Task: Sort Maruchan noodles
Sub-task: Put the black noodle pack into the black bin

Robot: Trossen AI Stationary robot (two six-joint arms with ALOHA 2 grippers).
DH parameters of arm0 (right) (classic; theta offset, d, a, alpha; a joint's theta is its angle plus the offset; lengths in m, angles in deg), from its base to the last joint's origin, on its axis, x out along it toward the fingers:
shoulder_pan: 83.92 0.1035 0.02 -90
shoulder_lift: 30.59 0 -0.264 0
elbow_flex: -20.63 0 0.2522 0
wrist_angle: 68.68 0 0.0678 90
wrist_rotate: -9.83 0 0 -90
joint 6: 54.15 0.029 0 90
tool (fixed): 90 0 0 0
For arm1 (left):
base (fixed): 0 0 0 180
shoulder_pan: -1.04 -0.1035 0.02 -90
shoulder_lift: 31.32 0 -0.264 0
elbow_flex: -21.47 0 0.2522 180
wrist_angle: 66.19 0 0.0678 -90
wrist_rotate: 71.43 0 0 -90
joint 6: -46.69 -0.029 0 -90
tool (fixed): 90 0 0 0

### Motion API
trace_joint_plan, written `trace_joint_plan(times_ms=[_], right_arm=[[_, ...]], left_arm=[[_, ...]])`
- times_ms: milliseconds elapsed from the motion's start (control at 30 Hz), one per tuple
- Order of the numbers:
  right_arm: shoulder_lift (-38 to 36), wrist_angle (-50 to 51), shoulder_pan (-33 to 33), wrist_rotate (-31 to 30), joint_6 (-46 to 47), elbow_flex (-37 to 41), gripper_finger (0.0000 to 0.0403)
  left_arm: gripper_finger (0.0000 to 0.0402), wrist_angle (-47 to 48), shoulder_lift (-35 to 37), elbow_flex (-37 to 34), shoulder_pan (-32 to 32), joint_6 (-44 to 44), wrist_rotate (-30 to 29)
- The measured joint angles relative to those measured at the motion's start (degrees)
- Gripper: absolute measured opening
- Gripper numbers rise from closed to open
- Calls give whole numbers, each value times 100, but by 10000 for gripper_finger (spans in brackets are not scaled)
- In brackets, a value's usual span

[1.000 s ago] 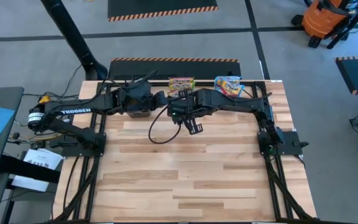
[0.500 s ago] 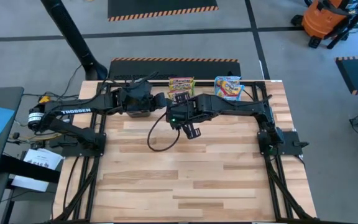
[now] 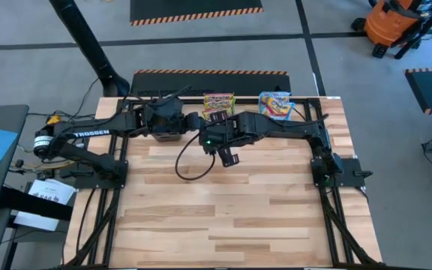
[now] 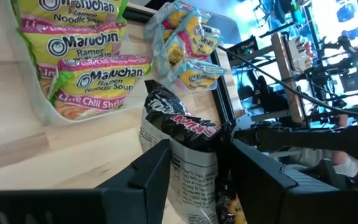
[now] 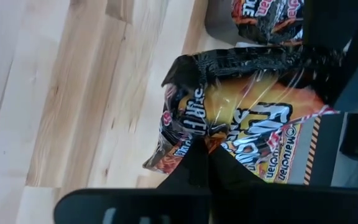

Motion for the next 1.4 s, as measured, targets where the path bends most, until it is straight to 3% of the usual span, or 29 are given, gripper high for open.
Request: trace_joint_plan(times_ms=[467,733,1033,1267,1400], right_arm=[[0,-67,-11,0,-45,0,0],[0,-69,-13,-7,-49,0,6],[-4,-15,-15,-89,-64,-15,79],[-74,432,-22,-533,-22,-17,135],[-280,755,-31,-564,222,-20,150]], left_arm=[[66,-14,-2,0,-3,-620,30],[57,-37,-2,0,-1,-1042,33],[54,-2,-13,0,10,-1564,60],[6,49,-12,0,17,-2032,-13],[4,186,-9,-7,15,-2224,-95]])
